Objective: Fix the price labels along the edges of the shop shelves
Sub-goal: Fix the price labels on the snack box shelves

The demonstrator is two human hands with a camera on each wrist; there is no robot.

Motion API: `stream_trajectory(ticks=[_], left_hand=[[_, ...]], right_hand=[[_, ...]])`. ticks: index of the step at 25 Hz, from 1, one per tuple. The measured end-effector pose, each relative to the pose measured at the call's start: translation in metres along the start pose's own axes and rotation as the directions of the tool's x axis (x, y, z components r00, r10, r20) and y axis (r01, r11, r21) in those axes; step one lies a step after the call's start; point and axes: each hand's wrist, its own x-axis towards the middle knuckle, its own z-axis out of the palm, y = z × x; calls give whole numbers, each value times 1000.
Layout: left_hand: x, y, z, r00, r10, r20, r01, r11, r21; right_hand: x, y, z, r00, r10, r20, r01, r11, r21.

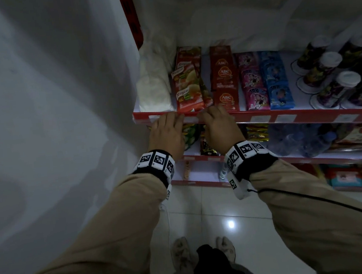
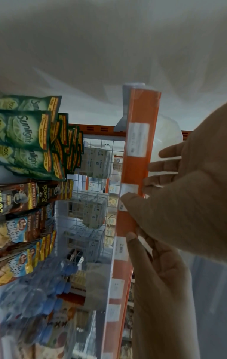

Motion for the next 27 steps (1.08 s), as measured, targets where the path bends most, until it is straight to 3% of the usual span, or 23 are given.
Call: stream_trajectory(ticks=[2,6,12,19,20,22,24,27], left_hand=[[-2,-9,1,998,52,23,-52,999,-8],[-2,-20,6,992,123,29,-123,992,8],[2,-23,15,988,133,-76,-139,987,-81],[6,-32,8,984,170,-60,-177,970,-167],[6,-32,7,986,157,-49,-163,969,-183],[8,-32,5,991,131,-38,-136,968,-212],[10,-33,4,994,103,-46,-111,962,-248],[14,-34,3,997,45,-61,-63,939,-339]], right_hand=[[0,-12,8,999,-22,-34,22,1000,14],[1,-27,23,992,86,-90,-89,996,-32],[4,-38,29,974,189,-127,-200,977,-78],[19,-29,15,983,184,20,-176,963,-206],[23,-26,11,984,179,5,-176,971,-162],[27,-20,7,975,206,-90,-197,976,95],[28,-20,9,927,336,-165,-237,868,437],[28,-30,18,862,485,-150,-246,658,711]])
